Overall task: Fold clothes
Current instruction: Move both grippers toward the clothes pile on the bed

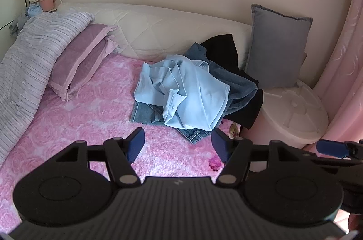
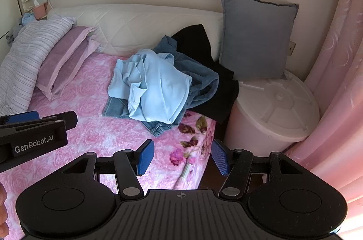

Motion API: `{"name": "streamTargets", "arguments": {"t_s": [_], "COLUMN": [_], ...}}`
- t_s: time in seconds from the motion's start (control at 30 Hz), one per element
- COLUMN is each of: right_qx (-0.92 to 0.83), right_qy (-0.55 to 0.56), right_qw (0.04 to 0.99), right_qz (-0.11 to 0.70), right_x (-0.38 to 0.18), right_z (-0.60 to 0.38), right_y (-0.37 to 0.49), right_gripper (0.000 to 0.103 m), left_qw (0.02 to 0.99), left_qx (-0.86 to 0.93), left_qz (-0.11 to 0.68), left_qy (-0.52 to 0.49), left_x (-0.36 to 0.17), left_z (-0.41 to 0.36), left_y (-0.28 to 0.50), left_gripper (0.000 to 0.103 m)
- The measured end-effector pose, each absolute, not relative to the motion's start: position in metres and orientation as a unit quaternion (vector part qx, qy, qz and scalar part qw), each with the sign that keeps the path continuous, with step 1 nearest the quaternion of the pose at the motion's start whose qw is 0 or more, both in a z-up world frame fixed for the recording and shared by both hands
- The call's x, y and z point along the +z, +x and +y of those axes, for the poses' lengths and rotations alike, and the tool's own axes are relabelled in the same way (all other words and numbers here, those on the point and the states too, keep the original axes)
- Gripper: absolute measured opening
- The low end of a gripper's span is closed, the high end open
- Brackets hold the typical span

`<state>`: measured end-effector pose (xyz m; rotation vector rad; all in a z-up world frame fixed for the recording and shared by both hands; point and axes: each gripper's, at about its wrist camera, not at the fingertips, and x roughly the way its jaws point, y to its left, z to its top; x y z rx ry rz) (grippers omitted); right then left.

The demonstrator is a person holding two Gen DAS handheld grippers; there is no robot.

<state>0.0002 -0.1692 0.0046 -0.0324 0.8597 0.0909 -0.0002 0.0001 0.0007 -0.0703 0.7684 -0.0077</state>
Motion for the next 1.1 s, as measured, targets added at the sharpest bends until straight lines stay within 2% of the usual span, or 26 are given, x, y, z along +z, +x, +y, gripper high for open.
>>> {"name": "streamTargets", "arguments": {"t_s": [1.1], "right_qx": [0.046], "right_qy": [-0.035], "right_qw": [0.908], "right_qz": [0.414], "right_x": [0.010], "right_z": [-0.151], "right_y": [-0.010], "right_gripper": [0.060], "left_qw": [0.923], "left_qx": [0.007], "left_qz": [0.381], "left_qy": [-0.057], "left_x": [-0.004], "left_z": [0.026], "left_y": [-0.016], "left_gripper": [0.062]}}
